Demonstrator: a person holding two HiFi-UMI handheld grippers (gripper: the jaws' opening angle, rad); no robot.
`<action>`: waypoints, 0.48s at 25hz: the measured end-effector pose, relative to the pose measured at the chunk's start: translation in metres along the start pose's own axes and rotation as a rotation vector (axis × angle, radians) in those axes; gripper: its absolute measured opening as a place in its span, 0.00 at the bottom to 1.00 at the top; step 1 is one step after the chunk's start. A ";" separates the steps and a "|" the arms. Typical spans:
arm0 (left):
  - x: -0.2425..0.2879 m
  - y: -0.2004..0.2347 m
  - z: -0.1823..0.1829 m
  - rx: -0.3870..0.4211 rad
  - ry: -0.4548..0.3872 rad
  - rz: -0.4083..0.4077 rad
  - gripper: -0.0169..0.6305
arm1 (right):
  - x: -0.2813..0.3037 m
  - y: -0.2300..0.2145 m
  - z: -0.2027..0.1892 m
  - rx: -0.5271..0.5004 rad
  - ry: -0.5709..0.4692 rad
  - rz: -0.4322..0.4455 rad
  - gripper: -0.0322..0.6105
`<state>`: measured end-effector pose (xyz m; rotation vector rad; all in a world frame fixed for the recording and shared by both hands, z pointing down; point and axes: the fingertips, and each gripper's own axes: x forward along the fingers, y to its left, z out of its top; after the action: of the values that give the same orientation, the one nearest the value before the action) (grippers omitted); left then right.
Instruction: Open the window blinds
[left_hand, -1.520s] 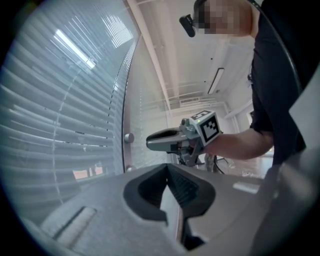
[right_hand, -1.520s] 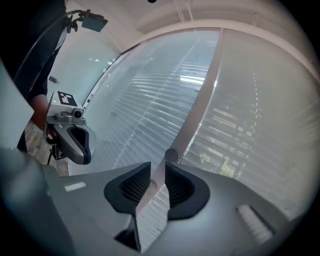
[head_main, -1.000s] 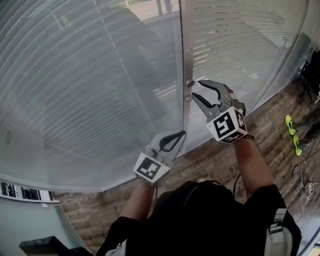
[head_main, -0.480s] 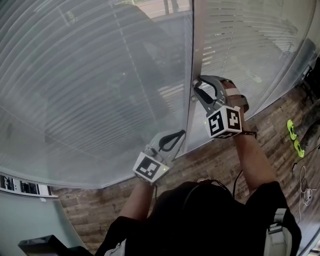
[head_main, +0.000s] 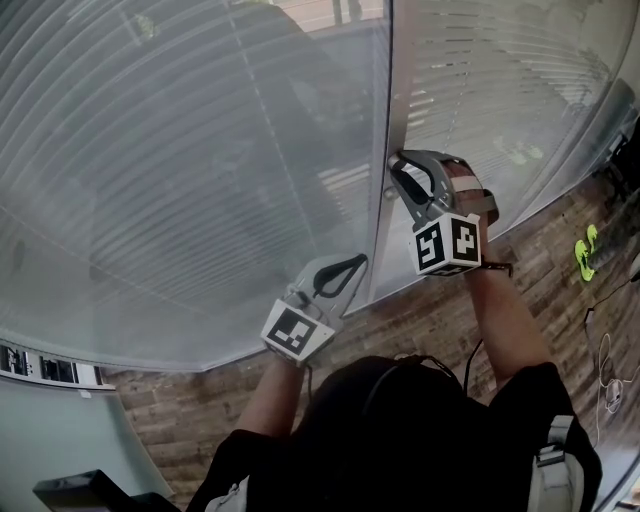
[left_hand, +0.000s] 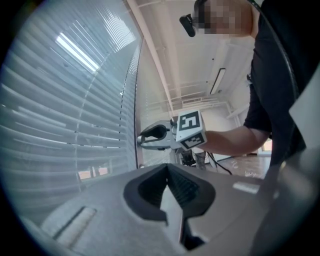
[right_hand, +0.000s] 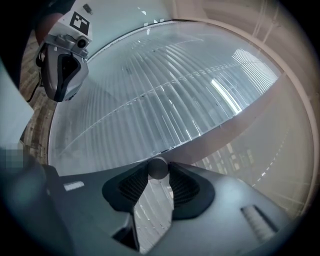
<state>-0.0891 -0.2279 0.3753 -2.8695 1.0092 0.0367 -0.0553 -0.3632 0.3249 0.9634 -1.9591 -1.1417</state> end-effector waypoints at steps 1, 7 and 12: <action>0.000 0.000 0.000 -0.004 -0.003 0.002 0.03 | 0.000 0.000 0.000 -0.003 0.000 -0.003 0.24; 0.001 -0.001 -0.002 0.010 0.017 -0.001 0.03 | -0.001 -0.002 0.000 -0.006 0.000 -0.018 0.25; -0.001 -0.001 -0.001 0.013 0.025 0.005 0.03 | -0.001 -0.003 -0.001 0.028 -0.004 -0.019 0.25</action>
<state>-0.0892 -0.2271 0.3766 -2.8624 1.0174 -0.0062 -0.0529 -0.3637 0.3222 0.9968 -1.9784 -1.1298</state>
